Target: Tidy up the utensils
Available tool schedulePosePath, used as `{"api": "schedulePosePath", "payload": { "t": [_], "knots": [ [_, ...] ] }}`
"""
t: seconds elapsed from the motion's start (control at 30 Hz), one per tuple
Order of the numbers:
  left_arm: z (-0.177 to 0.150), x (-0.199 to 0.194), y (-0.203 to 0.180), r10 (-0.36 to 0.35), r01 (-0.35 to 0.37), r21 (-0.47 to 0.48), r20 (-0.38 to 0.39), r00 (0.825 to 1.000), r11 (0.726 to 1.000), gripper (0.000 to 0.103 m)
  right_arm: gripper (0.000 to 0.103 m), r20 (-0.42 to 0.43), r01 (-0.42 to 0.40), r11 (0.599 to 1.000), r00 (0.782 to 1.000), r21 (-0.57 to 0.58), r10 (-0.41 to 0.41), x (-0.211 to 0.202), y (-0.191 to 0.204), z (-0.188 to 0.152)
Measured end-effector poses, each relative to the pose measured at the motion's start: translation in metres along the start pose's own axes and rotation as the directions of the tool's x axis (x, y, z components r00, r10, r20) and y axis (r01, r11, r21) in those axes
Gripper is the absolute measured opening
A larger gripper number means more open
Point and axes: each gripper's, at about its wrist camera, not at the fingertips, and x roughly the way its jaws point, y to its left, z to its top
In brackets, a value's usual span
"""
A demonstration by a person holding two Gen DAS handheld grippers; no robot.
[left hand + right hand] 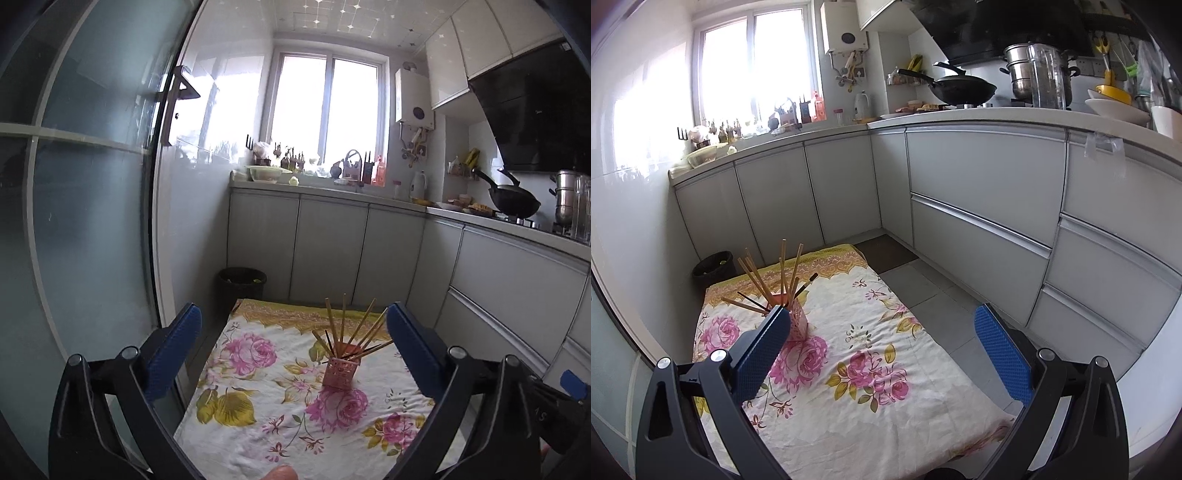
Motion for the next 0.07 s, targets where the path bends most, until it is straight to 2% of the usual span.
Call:
{"api": "schedulePosePath", "payload": {
  "t": [0.07],
  "knots": [
    [-0.0011,0.0039,-0.0014,0.001,-0.001,0.013,-0.023,1.0,1.0,0.096,0.097,0.001,-0.003,1.0,1.0,0.001,0.003,-0.0008,0.0006,-0.0001]
  ]
}}
